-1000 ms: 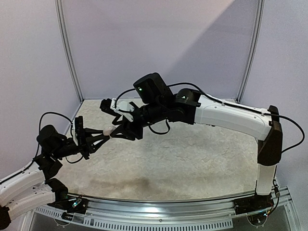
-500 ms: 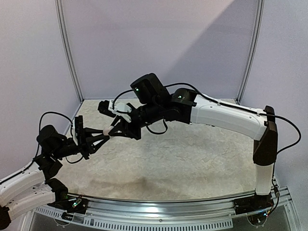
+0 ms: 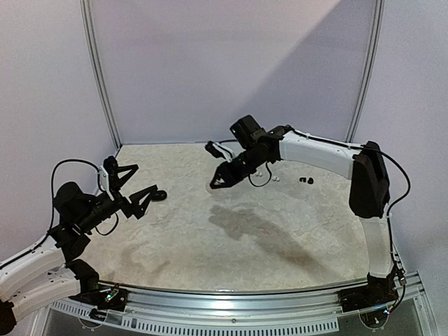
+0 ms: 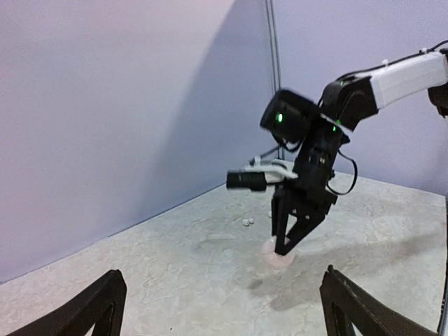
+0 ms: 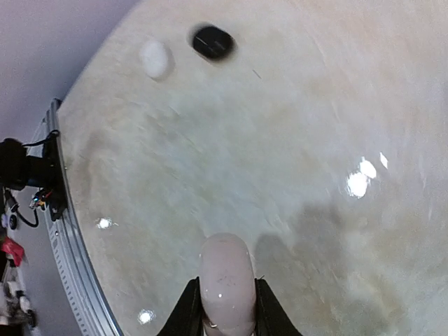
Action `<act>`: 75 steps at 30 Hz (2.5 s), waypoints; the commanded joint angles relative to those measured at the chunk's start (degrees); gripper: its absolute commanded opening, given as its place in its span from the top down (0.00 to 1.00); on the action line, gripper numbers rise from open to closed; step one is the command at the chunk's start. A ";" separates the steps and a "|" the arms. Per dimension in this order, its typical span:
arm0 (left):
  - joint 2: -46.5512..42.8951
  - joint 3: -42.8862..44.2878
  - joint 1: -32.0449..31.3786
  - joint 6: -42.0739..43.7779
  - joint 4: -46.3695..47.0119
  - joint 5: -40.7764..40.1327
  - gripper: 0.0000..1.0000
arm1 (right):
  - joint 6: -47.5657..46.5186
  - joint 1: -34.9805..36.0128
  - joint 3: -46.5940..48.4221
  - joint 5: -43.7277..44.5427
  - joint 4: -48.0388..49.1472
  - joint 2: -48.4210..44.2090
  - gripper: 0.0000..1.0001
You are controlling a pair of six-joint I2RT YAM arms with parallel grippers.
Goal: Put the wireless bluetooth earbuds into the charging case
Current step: Place the charging case with the earbuds at the center of the board, then pick up the charging case from the corner of the board.
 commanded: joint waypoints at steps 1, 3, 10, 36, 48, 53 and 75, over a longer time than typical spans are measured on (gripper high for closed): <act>0.90 -0.20 0.45 0.13 -2.57 -3.96 0.01 | 8.07 -1.24 -6.57 -7.32 -6.57 5.12 0.98; 1.39 -0.20 0.55 -0.09 -2.72 -4.06 0.01 | 8.14 -1.73 -8.19 -8.08 -6.68 5.88 0.97; 2.37 -0.04 0.56 -0.11 -2.35 -3.15 0.01 | 6.90 -3.01 -8.78 -7.76 -9.78 9.58 0.92; 29.50 32.03 6.32 39.00 -61.22 3.41 0.01 | -5.82 -3.62 2.24 23.02 -9.84 -3.77 0.01; 68.69 78.05 15.67 60.43 -106.73 -5.50 0.14 | -11.21 -3.63 -3.38 21.89 -2.19 -8.46 0.01; 75.42 78.38 15.64 66.89 -98.59 -8.14 0.14 | -9.89 -3.63 -3.70 21.49 -2.36 -8.61 0.01; 91.19 81.23 14.34 71.08 -86.96 -7.23 0.41 | -4.13 -3.52 -3.86 17.78 -2.90 -8.18 0.01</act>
